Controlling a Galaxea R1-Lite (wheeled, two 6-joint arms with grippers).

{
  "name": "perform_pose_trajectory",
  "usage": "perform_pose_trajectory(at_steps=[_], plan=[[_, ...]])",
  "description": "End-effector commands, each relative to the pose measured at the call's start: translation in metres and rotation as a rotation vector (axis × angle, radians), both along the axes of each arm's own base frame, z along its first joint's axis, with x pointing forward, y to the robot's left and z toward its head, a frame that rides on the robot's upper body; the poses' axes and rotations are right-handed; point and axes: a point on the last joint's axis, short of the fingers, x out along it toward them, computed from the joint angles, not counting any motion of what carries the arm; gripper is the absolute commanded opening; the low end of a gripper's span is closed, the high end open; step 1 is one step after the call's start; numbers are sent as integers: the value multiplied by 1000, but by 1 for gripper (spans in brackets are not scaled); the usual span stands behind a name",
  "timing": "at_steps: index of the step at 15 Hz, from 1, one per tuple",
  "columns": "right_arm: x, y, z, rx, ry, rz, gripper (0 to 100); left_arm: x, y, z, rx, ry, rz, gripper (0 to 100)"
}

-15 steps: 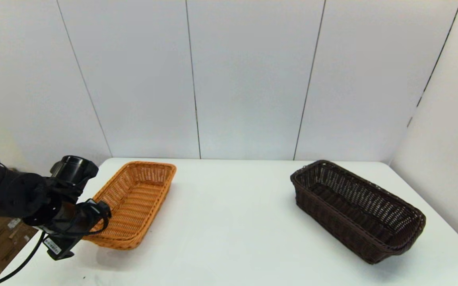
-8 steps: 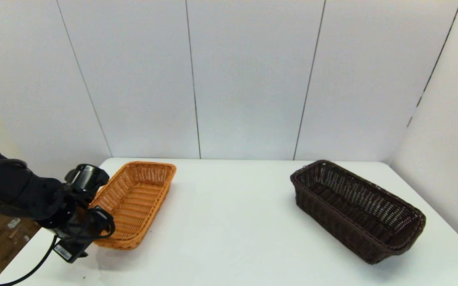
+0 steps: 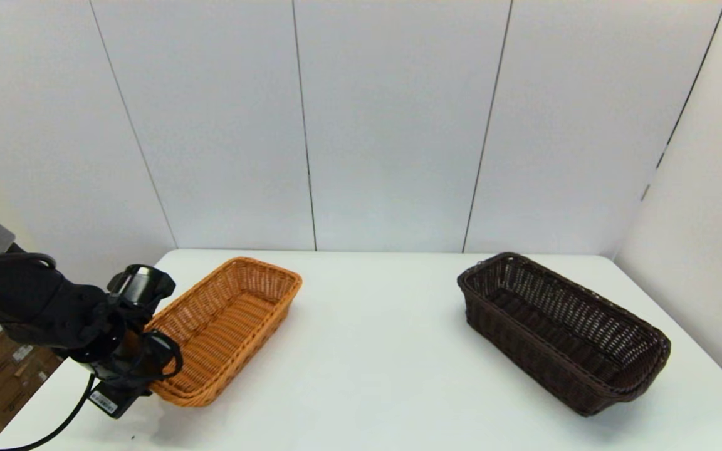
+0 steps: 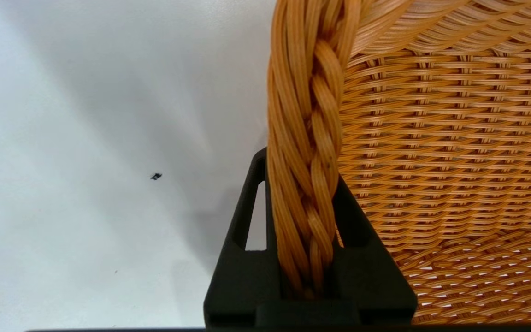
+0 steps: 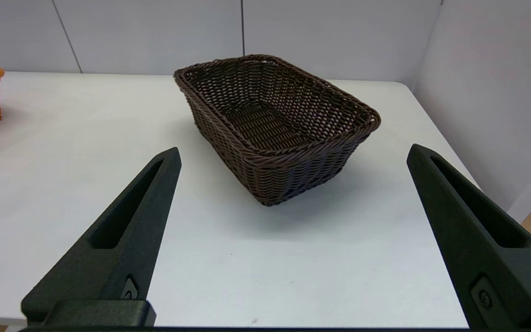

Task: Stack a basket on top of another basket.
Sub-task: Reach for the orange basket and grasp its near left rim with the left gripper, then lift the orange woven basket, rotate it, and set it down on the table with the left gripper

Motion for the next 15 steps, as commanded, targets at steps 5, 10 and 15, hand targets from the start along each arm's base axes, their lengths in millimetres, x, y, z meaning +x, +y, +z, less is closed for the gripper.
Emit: perform_pose_trajectory(at_steps=[5, 10, 15], plan=[[0, 0, 0, 0, 0, 0, 100, 6, 4, 12, -2, -58, 8, 0], [0, 0, 0, 0, 0, 0, 100, 14, 6, 34, 42, -133, -103, 0], [0, 0, 0, 0, 0, 0, 100, 19, 4, 44, 8, -218, -290, 0]])
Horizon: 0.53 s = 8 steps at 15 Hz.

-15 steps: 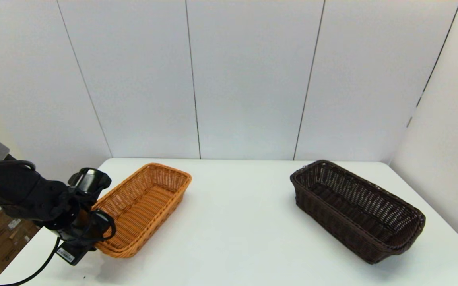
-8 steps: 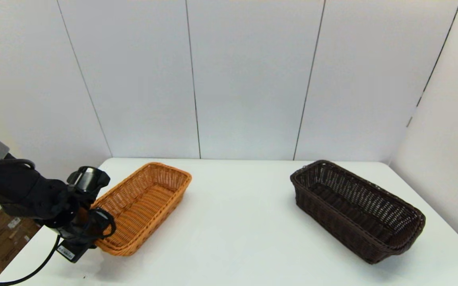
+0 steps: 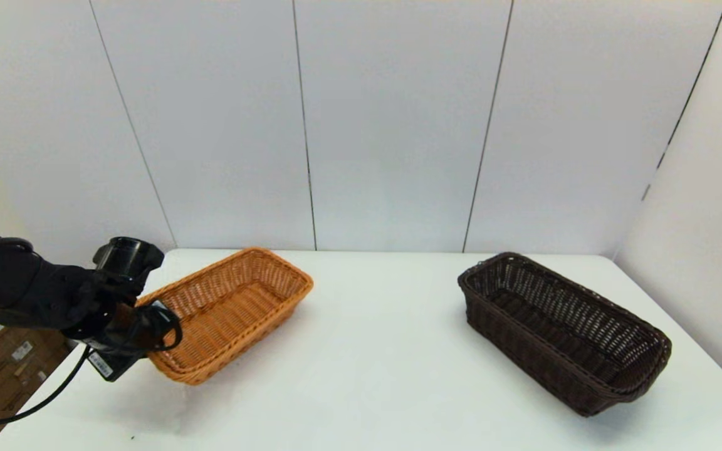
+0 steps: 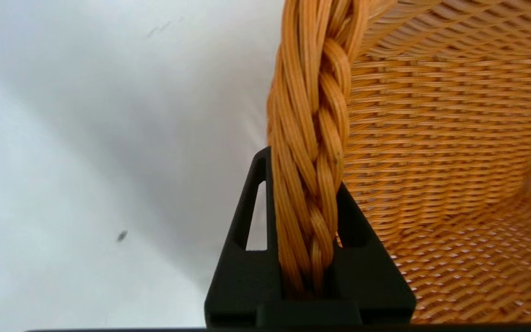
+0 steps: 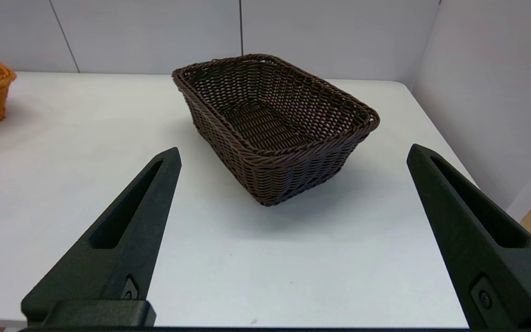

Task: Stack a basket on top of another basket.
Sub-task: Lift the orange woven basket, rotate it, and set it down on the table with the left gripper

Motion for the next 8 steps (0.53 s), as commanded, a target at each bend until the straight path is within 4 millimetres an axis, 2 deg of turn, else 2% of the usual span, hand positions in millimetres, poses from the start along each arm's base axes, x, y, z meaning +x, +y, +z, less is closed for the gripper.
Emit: perform_pose_trajectory(at_steps=[1, 8], plan=[[0, 0, 0, 0, -2, 1, 100, 0, -1, 12, -88, -61, -126, 0], [0, 0, 0, 0, -2, 1, 100, -1, -7, 17, -257, -146, -413, 0]])
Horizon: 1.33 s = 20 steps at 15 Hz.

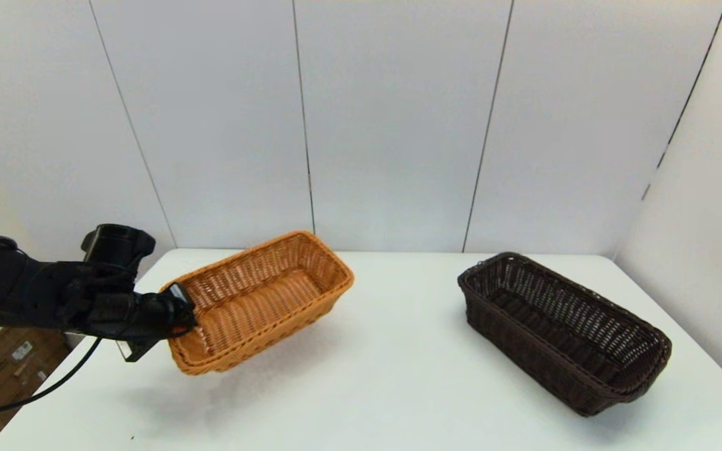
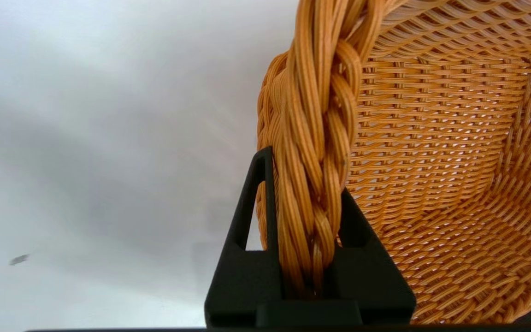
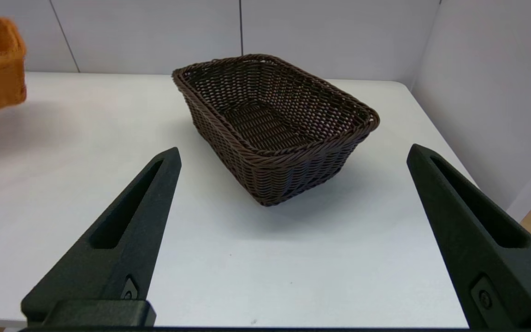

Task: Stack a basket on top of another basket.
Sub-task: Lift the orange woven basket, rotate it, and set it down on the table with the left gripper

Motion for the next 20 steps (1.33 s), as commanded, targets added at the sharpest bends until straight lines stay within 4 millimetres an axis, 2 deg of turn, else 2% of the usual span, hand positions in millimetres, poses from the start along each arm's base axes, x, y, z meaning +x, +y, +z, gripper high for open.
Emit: perform_pose_trajectory(at_steps=[1, 6, 9, 14, 20], plan=[[0, 0, 0, 0, -1, 0, 100, -7, -3, -1, -50, -35, -179, 0], [0, 0, 0, 0, -1, 0, 100, -13, -8, -6, -16, -119, -525, 0], [0, 0, 0, 0, 1, 0, 100, -14, -20, -14, 8, -142, -671, 0], [0, 0, 0, 0, -1, 0, 100, 0, -41, -30, 6, -143, -740, 0], [0, 0, 0, 0, -1, 0, 100, 27, -51, -42, -3, -144, -743, 0]])
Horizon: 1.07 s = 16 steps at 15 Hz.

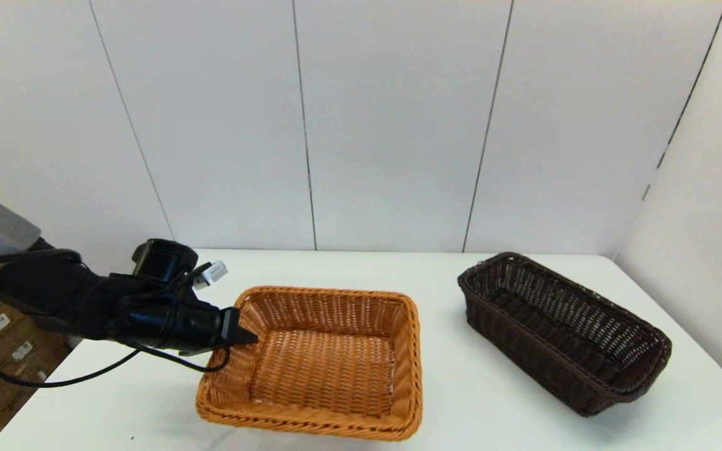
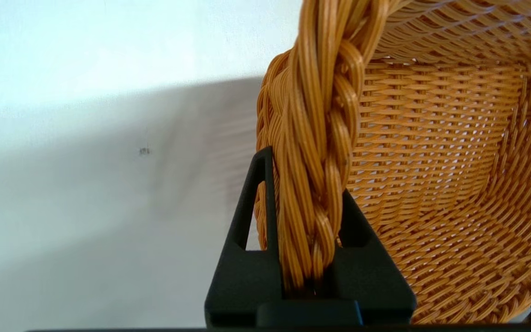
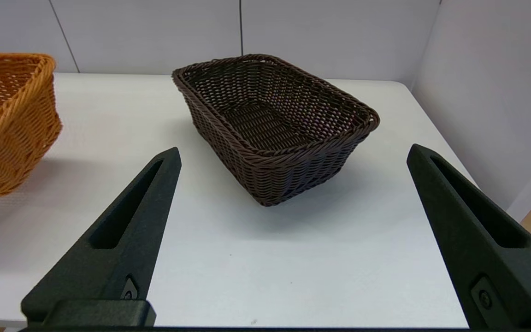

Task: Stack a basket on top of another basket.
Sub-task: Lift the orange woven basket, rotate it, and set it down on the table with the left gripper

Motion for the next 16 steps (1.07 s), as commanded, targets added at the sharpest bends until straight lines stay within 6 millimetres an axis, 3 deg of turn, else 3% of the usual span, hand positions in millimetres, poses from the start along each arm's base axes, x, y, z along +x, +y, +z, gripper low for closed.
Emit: perform_pose_trajectory(at_steps=[1, 8, 16], plan=[[0, 0, 0, 0, -1, 0, 100, 19, -9, -14, -13, 29, 1, 0], [0, 0, 0, 0, -1, 0, 100, 41, -33, -10, -37, 131, 13, 0], [0, 0, 0, 0, -1, 0, 100, 51, -52, -16, 91, 209, 25, 0]])
